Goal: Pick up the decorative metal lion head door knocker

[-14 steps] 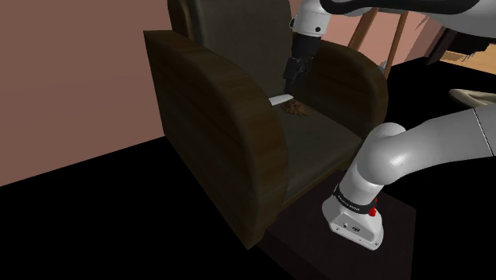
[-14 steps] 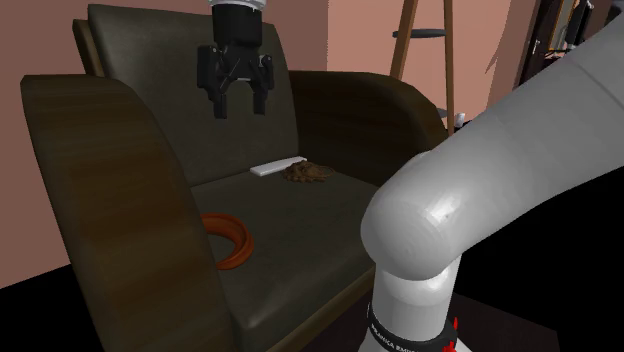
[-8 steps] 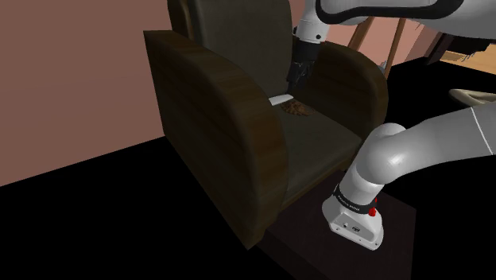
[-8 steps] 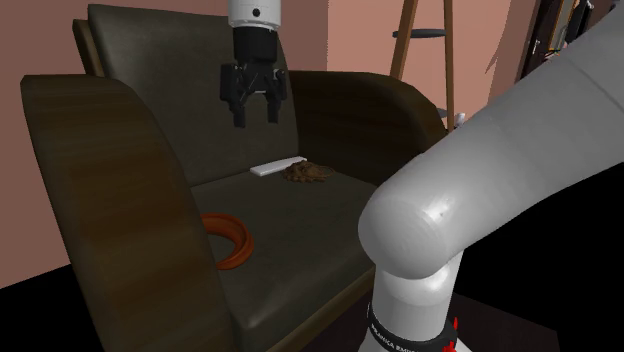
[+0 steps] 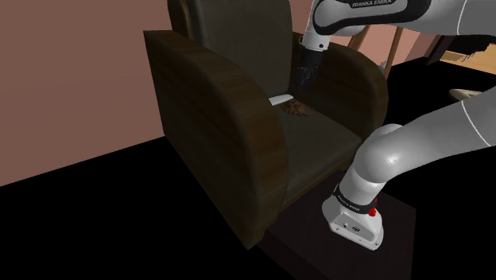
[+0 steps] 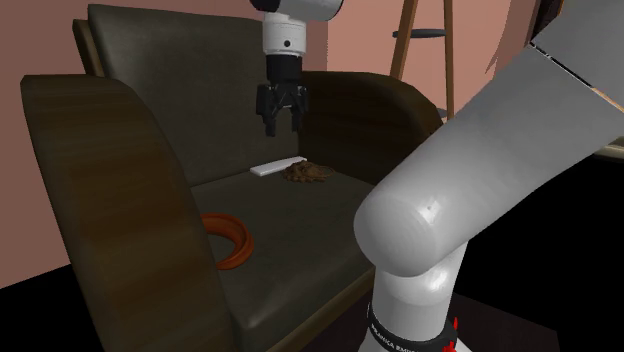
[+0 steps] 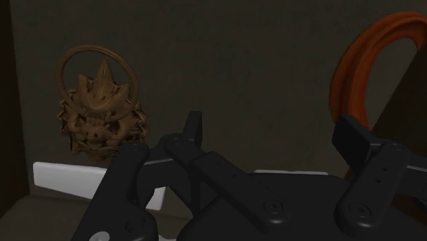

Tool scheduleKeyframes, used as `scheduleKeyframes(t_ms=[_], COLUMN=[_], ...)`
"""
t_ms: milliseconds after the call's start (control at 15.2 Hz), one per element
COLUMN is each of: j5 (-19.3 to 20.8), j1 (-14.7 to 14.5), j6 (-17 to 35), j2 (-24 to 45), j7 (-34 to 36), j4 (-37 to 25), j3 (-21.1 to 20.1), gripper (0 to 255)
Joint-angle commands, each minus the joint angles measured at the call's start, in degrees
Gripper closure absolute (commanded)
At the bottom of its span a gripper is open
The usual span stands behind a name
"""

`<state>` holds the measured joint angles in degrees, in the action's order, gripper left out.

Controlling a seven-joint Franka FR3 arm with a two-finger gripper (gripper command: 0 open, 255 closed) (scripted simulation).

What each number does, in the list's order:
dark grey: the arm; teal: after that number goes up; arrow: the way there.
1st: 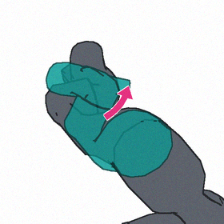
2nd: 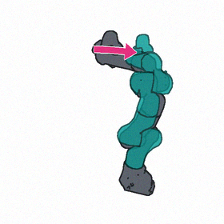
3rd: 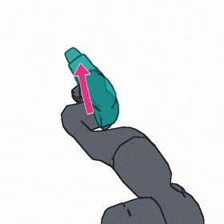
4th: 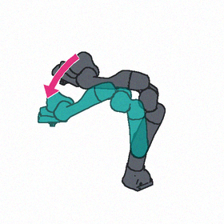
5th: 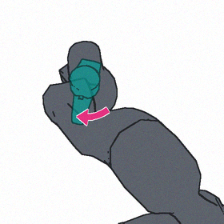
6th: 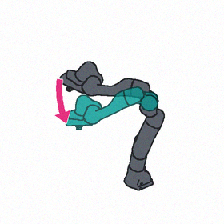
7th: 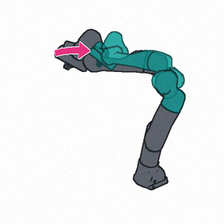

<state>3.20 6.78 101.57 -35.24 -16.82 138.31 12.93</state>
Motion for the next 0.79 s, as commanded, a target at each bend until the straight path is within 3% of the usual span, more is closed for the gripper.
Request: scheduleKeyframes(t_ms=[0, 396, 726], j5=[0.98, 2.37, 1.31], j1=[0.86, 2.74, 3.70], j6=[2.07, 7.38, 11.38], j2=[2.00, 10.38, 18.92], j7=[-2.21, -9.15, -15.57], j4=[0.16, -2.55, -6.53], j3=[2.21, 9.01, 14.57], gripper=[0, 0, 0])
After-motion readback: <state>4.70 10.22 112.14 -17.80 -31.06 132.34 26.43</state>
